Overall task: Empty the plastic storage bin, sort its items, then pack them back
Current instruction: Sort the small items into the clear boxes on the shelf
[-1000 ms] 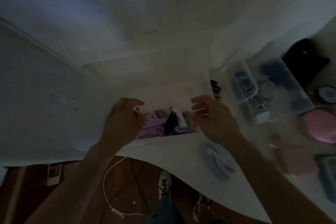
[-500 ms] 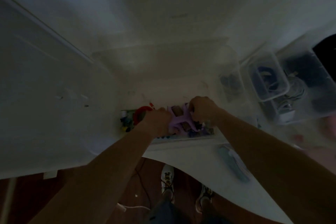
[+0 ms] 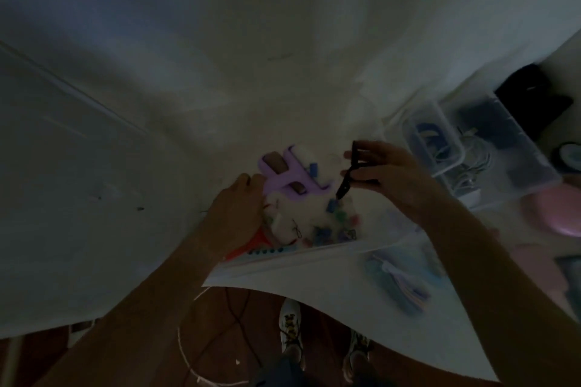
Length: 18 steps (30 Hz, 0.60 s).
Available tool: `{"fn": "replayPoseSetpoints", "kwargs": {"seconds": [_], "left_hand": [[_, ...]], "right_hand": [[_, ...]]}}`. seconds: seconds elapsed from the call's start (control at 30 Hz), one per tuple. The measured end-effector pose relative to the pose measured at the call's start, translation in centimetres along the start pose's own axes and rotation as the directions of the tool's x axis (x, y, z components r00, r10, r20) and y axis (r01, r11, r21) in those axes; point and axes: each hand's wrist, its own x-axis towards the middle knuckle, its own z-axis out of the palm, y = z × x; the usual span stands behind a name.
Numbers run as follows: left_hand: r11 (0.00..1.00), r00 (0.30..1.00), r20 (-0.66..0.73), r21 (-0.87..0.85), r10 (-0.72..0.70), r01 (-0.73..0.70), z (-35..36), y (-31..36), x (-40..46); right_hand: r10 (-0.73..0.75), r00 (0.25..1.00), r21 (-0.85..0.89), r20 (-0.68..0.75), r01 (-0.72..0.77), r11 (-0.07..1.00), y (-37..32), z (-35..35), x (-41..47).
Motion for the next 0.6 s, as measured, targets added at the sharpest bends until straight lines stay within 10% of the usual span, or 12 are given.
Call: {"fn": "replayPoseSetpoints", "kwargs": {"seconds": [0.23, 0.37, 0.6], "left_hand": [[0.985, 0.976, -0.176, -0.091, 0.131, -0.148, -6.7, 6.7, -2.4], [0.97, 0.964, -0.178, -0.106, 0.198, -0.219, -7.0, 12.1, -2.5], [0.963, 0.958, -0.124, -0.044, 0.259, -0.266, -4.6, 20.0, -1.0]], "right_hand": [[-0.144, 0.969, 0.208, -0.199, 0.186, 0.96, -3.2, -6.6, -10.7], [-0.29, 0.913, -0.253, -0.287, 0.219, 0.942, -3.0, -9.2, -12.5], [-0.622, 0.764, -0.855, -0.174, 0.196, 0.48, -2.1, -12.4, -12.6]]}}
